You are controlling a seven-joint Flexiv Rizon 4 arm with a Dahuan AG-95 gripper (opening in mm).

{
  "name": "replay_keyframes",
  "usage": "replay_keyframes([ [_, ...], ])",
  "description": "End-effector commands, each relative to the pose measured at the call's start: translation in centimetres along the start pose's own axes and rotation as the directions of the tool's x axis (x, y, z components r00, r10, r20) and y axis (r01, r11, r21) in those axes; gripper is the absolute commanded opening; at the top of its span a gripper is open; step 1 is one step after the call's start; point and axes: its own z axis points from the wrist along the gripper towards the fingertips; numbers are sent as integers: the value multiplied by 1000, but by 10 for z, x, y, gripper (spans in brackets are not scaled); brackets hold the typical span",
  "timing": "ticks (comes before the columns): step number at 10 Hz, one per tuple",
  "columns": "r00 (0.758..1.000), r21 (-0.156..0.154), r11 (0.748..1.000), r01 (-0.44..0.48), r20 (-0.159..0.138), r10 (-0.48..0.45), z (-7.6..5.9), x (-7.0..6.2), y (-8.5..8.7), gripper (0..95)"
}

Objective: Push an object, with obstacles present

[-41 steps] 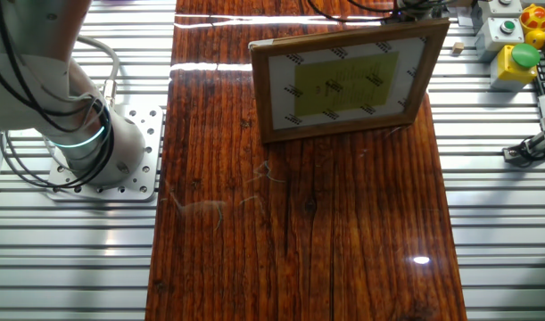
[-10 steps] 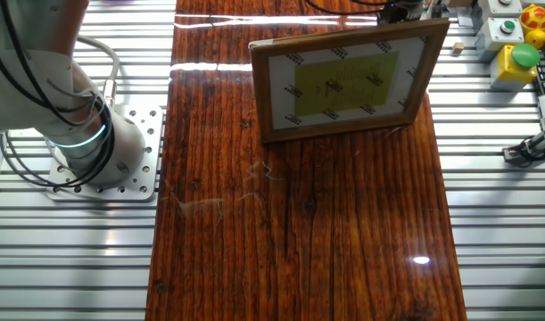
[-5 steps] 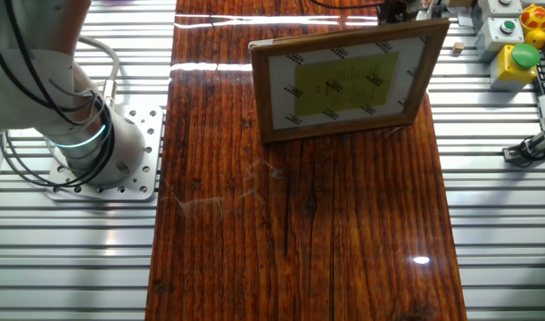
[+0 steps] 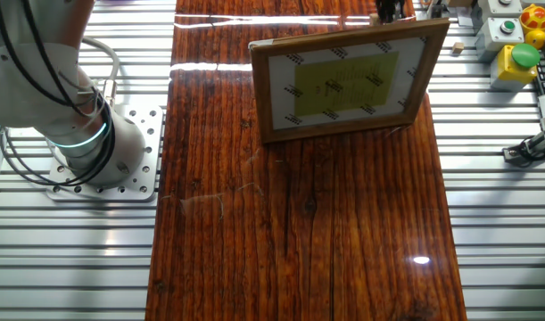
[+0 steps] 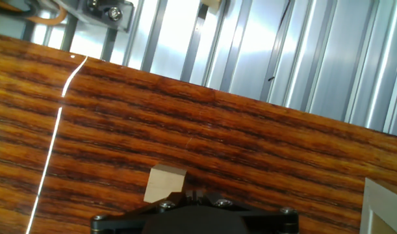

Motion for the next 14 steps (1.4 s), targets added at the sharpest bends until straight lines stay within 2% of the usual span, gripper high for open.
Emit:
replay_keyframes([
  [1,997,14,997,73,1,-73,-1,2,-8,0],
  [5,991,2,991,136,-21,-135,-20,12,-35,0],
  [6,988,-7,988,152,-33,-152,-32,19,-45,0],
  [9,981,-14,983,181,-70,-181,-66,37,-59,0],
  [13,970,-17,975,220,-106,-220,-95,55,-70,0],
  [14,968,-17,973,230,-102,-231,-101,59,-73,0],
])
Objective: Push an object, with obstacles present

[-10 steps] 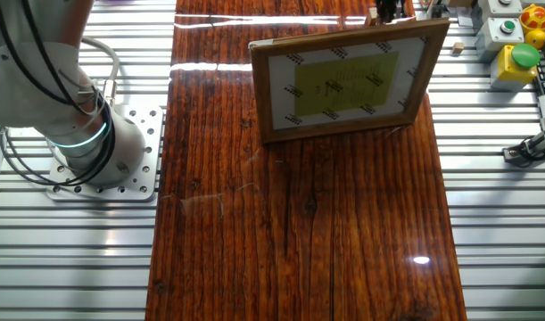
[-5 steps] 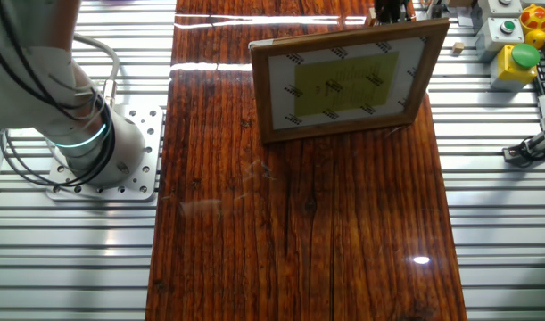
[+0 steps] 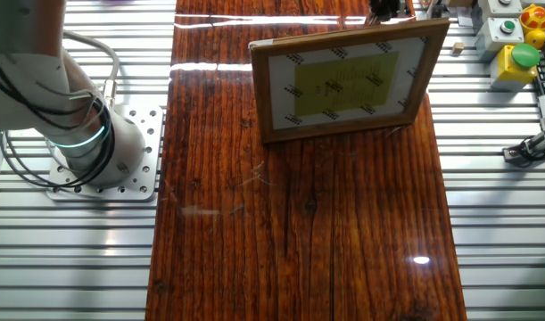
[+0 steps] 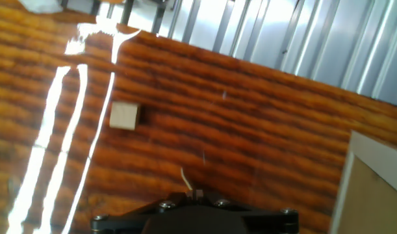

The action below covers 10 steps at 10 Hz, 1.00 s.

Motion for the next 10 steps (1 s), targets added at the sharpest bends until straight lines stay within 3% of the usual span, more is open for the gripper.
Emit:
replay_keyframes([
  [1,1000,5,1000,16,4,-16,-11,10,-2,0],
  [3,1000,5,1000,30,2,-30,-32,22,-4,0],
  [8,995,4,998,67,-80,-66,-113,45,-29,0],
  [10,988,35,993,112,-113,-107,-121,48,-28,0],
])
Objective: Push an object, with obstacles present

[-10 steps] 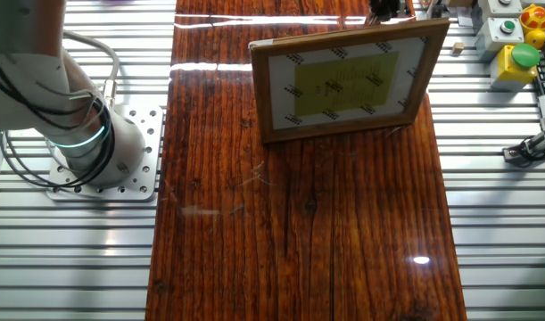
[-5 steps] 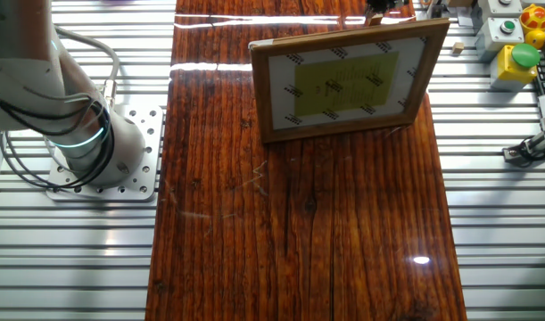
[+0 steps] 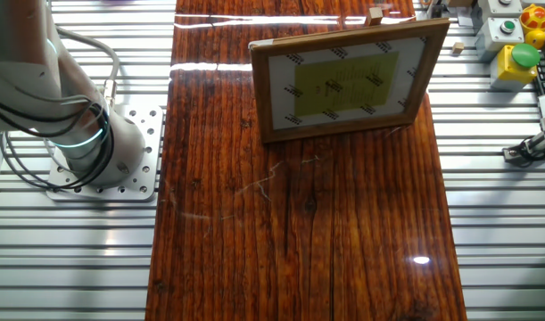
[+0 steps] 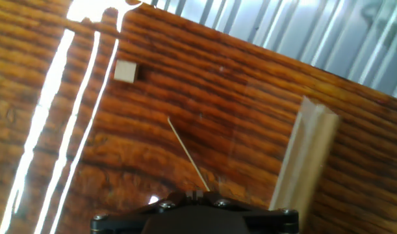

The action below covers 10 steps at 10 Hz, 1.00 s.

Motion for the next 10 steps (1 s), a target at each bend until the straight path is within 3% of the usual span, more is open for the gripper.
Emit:
replay_keyframes([
  [1,999,35,999,31,-30,-30,-4,2,0,0],
  [3,1000,33,999,25,-16,-25,-4,2,0,0],
  [10,1000,29,999,27,-15,-26,-2,2,-1,0],
])
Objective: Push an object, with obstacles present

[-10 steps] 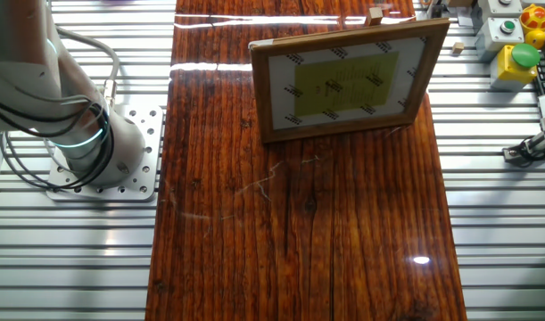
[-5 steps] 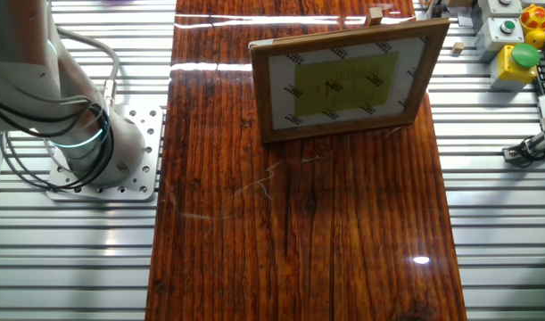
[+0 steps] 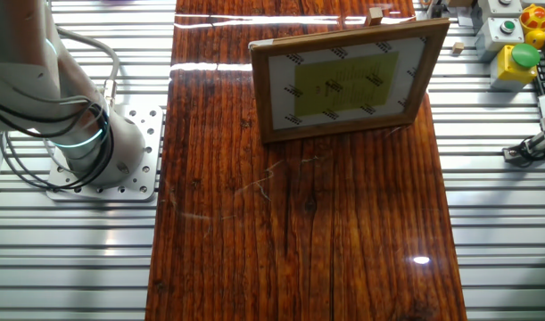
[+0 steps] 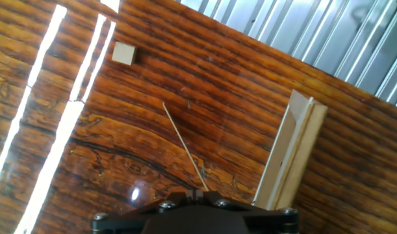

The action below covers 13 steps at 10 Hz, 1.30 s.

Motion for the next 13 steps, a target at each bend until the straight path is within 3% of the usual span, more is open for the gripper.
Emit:
replay_keyframes([
  [1,1000,-9,1000,-1,14,2,-1,-2,0,0],
  [4,993,20,995,-102,57,100,-1,-2,0,0],
  [7,989,14,992,-128,78,127,-1,-2,0,0],
  [11,992,24,994,-107,64,105,-1,-2,0,0],
  [13,997,36,997,-72,36,71,-1,-2,0,0],
])
